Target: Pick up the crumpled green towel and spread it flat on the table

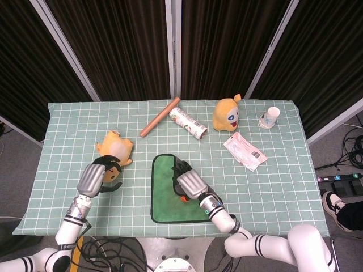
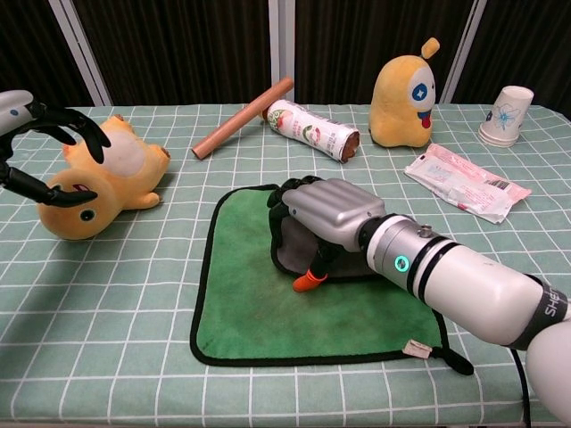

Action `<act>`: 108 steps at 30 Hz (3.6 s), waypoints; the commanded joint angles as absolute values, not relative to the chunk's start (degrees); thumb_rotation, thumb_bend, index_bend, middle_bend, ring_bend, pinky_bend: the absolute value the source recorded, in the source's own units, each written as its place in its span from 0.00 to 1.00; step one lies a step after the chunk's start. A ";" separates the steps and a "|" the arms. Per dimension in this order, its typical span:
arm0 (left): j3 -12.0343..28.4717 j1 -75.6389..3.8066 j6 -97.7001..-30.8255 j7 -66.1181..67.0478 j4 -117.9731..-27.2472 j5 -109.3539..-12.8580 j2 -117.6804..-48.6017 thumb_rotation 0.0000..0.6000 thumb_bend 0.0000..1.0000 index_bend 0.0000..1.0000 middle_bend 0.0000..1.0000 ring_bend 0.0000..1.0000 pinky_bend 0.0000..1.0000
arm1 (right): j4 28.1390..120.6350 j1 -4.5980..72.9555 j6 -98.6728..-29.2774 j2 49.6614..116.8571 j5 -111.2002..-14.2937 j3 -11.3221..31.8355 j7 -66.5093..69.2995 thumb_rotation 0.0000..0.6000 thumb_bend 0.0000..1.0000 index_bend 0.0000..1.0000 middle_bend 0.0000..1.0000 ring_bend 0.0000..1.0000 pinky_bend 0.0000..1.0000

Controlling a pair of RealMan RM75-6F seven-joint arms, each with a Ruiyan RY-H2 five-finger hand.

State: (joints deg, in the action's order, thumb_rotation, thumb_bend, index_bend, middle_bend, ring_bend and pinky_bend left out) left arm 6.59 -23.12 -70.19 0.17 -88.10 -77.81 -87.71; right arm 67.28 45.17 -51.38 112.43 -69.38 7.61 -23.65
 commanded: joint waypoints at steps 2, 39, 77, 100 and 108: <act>6.54 -23.10 -70.34 0.20 -88.14 -78.02 -87.74 1.00 0.25 0.52 0.40 0.24 0.24 | 67.71 45.07 -51.19 112.18 -69.08 7.91 -23.75 0.94 0.11 0.44 0.12 0.00 0.00; 7.00 -22.51 -70.82 -0.93 -86.96 -77.35 -87.34 1.00 0.25 0.52 0.39 0.24 0.24 | 69.80 42.26 -53.41 108.19 -68.42 10.59 -18.83 0.95 0.35 0.62 0.18 0.00 0.00; 10.55 -21.59 -73.70 0.07 -83.96 -74.36 -86.63 1.00 0.25 0.52 0.39 0.24 0.24 | 73.96 37.43 -54.95 91.19 -64.44 11.50 -17.20 0.67 0.00 0.00 0.00 0.00 0.00; 9.56 -13.44 -80.64 3.25 -85.50 -70.87 -77.73 1.00 0.25 0.44 0.37 0.24 0.23 | 85.91 17.55 -76.22 70.25 -76.82 4.01 0.91 0.86 0.15 0.14 0.08 0.00 0.00; 5.61 -9.23 -84.39 5.97 -90.28 -73.72 -75.00 1.00 0.25 0.44 0.37 0.24 0.23 | 86.51 10.71 -83.20 67.48 -80.73 0.80 4.79 0.87 0.15 0.14 0.08 0.00 0.00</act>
State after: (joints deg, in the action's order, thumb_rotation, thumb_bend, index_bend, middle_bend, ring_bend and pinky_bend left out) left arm 6.33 -10.04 -83.66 5.37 -89.31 -73.14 -75.64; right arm 86.16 11.59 -82.53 68.24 -80.01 1.51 4.06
